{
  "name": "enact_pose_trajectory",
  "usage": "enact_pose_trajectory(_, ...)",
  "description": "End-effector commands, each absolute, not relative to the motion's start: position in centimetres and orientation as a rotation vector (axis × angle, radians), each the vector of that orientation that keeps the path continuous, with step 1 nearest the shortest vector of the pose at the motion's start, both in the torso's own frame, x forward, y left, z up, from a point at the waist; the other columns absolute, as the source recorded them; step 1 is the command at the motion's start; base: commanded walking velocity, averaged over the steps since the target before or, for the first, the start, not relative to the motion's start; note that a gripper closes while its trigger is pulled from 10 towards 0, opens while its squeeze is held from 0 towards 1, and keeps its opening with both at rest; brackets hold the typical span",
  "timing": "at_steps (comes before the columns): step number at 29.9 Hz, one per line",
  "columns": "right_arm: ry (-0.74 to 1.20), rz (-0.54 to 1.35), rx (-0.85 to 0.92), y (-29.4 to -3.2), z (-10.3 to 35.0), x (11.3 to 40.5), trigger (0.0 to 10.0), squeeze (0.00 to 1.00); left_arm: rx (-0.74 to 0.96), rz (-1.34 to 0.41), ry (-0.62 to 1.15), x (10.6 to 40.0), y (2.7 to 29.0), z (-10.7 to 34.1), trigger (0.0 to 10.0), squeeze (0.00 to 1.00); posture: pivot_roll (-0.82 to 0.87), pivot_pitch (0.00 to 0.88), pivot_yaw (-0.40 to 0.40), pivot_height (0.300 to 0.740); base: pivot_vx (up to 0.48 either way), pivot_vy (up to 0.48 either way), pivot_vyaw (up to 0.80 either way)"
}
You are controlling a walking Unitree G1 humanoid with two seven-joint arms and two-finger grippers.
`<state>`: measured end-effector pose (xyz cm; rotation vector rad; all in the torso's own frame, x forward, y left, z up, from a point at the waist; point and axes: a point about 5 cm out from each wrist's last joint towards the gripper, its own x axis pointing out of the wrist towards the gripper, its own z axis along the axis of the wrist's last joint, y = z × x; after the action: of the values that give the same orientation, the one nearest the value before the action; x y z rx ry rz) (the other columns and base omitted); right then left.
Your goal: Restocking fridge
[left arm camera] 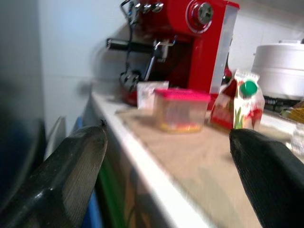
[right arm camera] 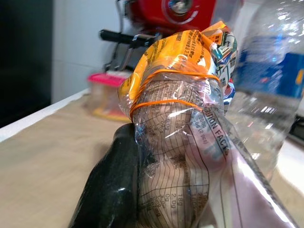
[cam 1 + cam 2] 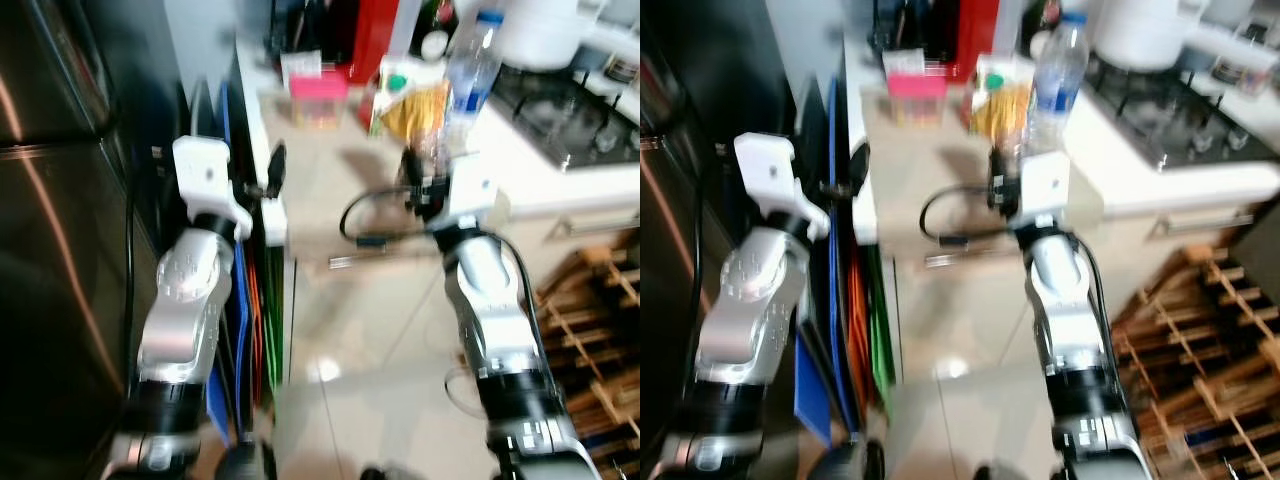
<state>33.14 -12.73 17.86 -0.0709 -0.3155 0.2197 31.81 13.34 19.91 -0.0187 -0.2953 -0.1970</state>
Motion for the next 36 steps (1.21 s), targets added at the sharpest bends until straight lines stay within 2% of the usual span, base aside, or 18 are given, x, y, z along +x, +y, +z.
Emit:
enact_pose_trajectory(1, -0.348, 0.230, -0.065, -12.5, 18.7, 33.2, 0.0, 0.00, -0.022, -0.206, -0.292, 31.9, 13.0, 19.8, 10.0, 0.00, 0.07, 0.000, -0.029, 0.740, -0.428, 0.000, 0.00)
enact_pose_trajectory(9, -0.355, 0.232, -0.067, -12.4, 19.0, 33.3, 0.0, 0.00, -0.021, -0.221, -0.296, 32.0, 12.6, 19.8, 10.0, 0.00, 0.07, 0.000, -0.020, 0.740, -0.424, 0.000, 0.00)
enact_pose_trajectory(19, -0.370, 0.227, -0.060, -12.4, 19.5, 33.5, 0.0, 0.00, -0.017, -0.248, -0.308, 32.3, 12.1, 20.0, 10.0, 0.00, 0.05, 0.000, -0.009, 0.740, -0.403, -0.261, 0.00)
enact_pose_trajectory(28, -0.382, 0.214, -0.068, -12.5, 20.1, 33.6, 0.0, 0.00, -0.054, -0.331, -0.316, 32.1, 11.1, 20.0, 10.0, 0.00, 0.04, 0.000, -0.005, 0.740, 0.000, 0.000, 0.00)
enact_pose_trajectory(36, -0.346, 0.208, -0.042, -12.5, 19.2, 33.6, 0.0, 0.00, -0.032, -0.333, -0.290, 32.0, 11.4, 19.6, 10.0, 0.00, 0.05, 0.000, -0.004, 0.740, 0.000, -0.464, 0.00)
